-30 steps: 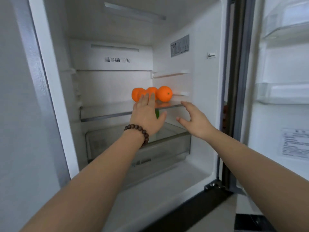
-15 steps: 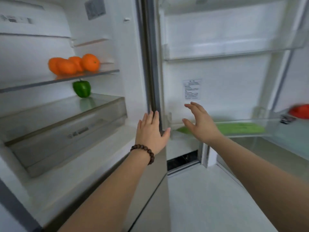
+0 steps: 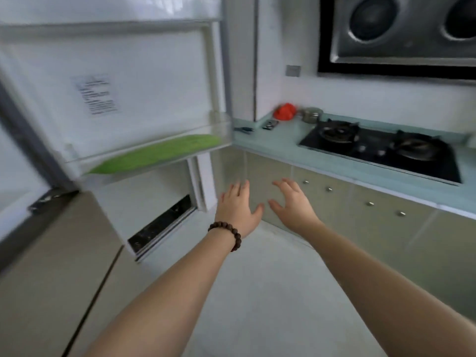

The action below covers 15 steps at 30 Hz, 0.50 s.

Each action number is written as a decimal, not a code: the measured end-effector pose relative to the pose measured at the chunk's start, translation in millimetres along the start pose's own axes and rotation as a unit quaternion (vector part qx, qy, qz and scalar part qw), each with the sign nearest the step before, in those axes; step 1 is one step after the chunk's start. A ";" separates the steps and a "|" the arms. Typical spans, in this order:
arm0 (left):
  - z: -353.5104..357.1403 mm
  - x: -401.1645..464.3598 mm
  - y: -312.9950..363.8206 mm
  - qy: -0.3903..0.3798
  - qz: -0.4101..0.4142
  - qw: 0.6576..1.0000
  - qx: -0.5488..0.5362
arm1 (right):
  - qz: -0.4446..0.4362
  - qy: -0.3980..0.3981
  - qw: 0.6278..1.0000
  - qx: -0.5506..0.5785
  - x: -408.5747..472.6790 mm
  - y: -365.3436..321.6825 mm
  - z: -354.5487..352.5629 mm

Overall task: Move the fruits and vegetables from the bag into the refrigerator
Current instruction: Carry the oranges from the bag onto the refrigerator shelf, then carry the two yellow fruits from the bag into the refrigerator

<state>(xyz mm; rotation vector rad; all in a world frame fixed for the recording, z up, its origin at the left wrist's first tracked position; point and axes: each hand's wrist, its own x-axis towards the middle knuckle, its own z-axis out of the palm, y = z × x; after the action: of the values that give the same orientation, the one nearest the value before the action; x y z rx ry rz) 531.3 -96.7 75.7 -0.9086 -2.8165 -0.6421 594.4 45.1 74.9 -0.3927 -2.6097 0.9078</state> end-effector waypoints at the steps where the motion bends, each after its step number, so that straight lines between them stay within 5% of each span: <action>1: 18.6 3.3 25.6 -0.013 0.022 1.000 -0.005 | 0.025 0.012 1.000 -0.002 -10.6 24.3 -14.8; 15: 236.8 -45.2 385.9 -0.180 0.267 0.942 -0.093 | 0.359 0.200 0.911 -0.028 -243.8 309.0 -227.6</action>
<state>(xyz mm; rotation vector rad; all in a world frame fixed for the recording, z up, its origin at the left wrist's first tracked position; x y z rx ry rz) 797.2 262.4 -10.2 -1.9064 -2.6098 -0.7203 951.6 312.5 -11.9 -1.4510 -2.1071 0.8300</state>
